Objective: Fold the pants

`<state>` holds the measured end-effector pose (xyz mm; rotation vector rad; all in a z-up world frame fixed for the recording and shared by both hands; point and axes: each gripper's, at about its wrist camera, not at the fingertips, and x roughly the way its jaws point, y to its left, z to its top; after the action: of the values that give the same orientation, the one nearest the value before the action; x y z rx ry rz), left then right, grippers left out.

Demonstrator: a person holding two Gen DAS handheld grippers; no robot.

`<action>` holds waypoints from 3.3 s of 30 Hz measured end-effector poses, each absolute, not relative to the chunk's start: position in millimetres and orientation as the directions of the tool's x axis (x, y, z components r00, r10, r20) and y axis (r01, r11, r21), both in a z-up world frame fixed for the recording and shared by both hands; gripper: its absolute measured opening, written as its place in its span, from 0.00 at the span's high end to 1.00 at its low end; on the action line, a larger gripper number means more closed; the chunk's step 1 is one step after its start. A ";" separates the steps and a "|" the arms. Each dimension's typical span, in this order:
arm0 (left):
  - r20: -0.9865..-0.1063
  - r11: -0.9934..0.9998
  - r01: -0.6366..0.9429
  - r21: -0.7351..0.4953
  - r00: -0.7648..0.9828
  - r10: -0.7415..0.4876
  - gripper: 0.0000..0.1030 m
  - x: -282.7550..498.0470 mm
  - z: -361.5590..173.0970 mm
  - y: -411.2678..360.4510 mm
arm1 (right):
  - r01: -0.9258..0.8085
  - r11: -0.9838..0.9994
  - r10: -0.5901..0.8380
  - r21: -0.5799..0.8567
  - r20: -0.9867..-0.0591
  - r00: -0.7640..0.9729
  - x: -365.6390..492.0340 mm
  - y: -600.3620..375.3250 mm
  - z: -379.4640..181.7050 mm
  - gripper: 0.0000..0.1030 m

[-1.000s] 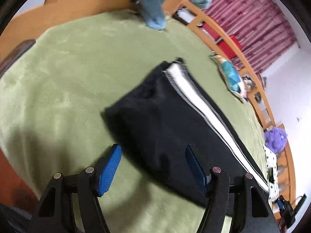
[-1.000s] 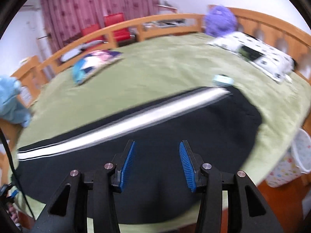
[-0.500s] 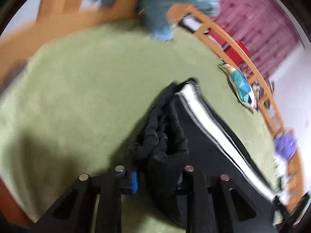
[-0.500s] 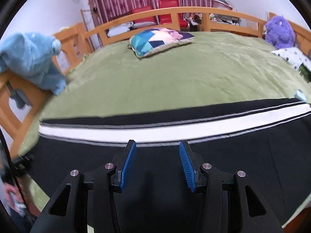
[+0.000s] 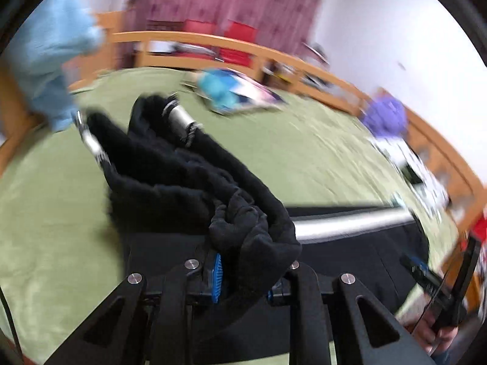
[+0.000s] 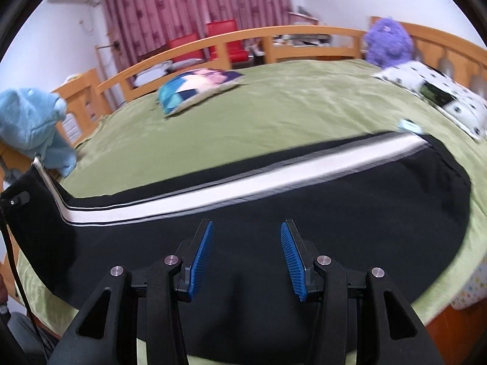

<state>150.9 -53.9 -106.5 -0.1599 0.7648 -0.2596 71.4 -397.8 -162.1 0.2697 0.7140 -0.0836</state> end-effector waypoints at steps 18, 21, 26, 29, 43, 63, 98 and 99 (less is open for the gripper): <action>-0.664 0.859 0.321 -0.399 0.545 -0.512 0.36 104.5 -148.7 -98.3 | 0.083 0.952 0.151 0.293 -0.691 0.707 73.8 -393.4 -177.8 0.55; -0.660 0.884 0.273 -0.380 0.590 -0.466 0.36 101.7 -148.6 -70.5 | 0.033 0.961 0.172 0.274 -0.688 0.705 79.8 -365.6 -177.8 0.55; -0.680 0.923 0.149 -0.356 0.636 -0.365 0.36 99.9 -162.3 -20.5 | -0.096 0.970 0.224 0.224 -0.664 0.714 88.1 -309.1 -176.3 0.55; -0.690 0.919 0.085 -0.386 0.635 -0.349 0.36 101.0 -172.5 6.1 | -0.158 0.977 0.212 0.142 -0.709 0.673 98.3 -273.0 -188.2 0.55; -0.645 0.873 0.089 -0.479 0.639 -0.419 0.36 96.8 -167.4 39.7 | -0.157 0.970 0.243 0.187 -0.685 0.687 63.5 -295.4 -181.4 0.84; -0.680 0.873 0.069 -0.482 0.599 -0.423 0.36 107.5 -180.4 36.0 | -0.188 0.977 0.196 0.104 -0.790 0.581 160.7 -262.7 -205.7 0.96; -0.706 0.906 0.143 -0.397 0.583 -0.402 0.36 108.1 -177.4 -21.0 | 0.107 0.957 0.151 0.270 -0.777 0.612 155.0 -370.5 -218.7 0.77; -0.712 0.908 0.146 -0.393 0.576 -0.401 0.36 108.7 -178.7 -25.2 | 0.093 0.969 0.132 0.228 -0.800 0.586 157.1 -366.4 -225.0 0.73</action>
<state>108.7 -25.2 -178.7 -0.3072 0.9039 -0.3257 157.1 -366.4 -225.0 0.2577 0.9475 0.0227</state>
